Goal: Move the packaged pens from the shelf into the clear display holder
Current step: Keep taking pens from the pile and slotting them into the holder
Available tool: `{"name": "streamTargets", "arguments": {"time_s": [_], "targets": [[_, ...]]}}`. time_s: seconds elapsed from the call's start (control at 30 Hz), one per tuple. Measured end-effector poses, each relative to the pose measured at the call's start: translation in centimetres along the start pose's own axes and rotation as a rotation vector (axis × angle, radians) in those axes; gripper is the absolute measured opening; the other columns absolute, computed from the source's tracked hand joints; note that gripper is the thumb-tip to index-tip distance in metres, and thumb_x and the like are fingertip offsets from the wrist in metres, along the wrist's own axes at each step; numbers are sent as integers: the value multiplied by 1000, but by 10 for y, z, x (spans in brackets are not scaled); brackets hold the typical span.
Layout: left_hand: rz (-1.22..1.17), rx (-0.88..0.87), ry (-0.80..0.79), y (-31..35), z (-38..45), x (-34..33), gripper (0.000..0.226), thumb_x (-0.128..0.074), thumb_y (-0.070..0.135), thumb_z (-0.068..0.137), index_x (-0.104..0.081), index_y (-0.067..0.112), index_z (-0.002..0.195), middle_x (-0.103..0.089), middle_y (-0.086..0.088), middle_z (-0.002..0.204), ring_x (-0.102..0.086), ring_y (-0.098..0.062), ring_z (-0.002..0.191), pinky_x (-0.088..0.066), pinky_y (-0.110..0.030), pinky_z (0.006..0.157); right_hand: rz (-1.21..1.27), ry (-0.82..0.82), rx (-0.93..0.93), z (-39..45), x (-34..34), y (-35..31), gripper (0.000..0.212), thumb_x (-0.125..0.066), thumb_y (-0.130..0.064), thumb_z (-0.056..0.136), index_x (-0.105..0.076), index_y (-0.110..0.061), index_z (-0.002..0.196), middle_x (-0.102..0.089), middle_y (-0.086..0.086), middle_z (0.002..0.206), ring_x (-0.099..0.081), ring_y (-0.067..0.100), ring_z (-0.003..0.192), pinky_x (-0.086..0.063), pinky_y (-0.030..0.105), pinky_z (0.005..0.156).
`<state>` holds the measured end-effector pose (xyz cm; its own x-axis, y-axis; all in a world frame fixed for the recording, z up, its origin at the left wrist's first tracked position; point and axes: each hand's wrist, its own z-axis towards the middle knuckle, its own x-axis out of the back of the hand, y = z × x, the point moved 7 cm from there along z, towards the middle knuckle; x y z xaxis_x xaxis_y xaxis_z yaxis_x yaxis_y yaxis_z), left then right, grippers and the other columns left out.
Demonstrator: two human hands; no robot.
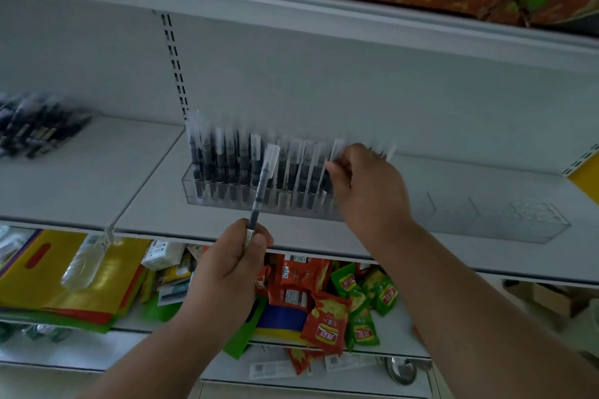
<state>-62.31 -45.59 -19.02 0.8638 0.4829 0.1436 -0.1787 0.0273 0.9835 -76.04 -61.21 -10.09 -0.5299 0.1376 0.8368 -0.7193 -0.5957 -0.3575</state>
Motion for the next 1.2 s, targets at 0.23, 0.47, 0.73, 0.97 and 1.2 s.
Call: {"name": "streamTargets", "arguments": {"time_s": [0.23,0.47,0.73,0.97,1.2], "targets": [[2,-16,-4,0,2,-3,23,-44,43,90,-60,27,89,-42,5,55,-36,-17,52,-31,-38,52,-80,-69,51,1,-1,-8,21,-41,-36,102,-46,-19,92,-47,-5,81,-46,14,70,-31,26,62],[-43,-32,-11,-1,-3,-2,22,-46,41,91,-60,25,88,-43,3,55,-35,-17,50,-30,-34,52,-116,-56,-15,6,-2,-7,23,-40,-38,102,-44,-20,89,-51,-4,79,-49,16,70,-34,27,61],[-57,6,0,-11,-5,6,35,-47,53,85,-60,21,89,-46,4,58,-38,-20,52,-32,-38,52,-56,-155,-48,-1,-11,1,22,-41,-31,103,-45,-16,87,-45,-7,69,-44,13,63,-24,29,50],[-13,-5,-21,-1,-3,-6,24,-43,34,102,-58,28,85,-43,3,56,-37,-16,51,-32,-34,51,34,-12,-145,-17,1,4,29,-56,-49,94,-53,-21,88,-56,-8,75,-55,12,69,-45,28,59],[205,-148,-170,24,7,-43,16,-42,30,101,-54,28,90,-42,6,55,-39,-12,50,-34,-33,48,861,-229,-172,-32,3,-21,12,-62,-25,94,-66,-16,87,-70,3,75,-52,9,50,-43,20,50]]}}
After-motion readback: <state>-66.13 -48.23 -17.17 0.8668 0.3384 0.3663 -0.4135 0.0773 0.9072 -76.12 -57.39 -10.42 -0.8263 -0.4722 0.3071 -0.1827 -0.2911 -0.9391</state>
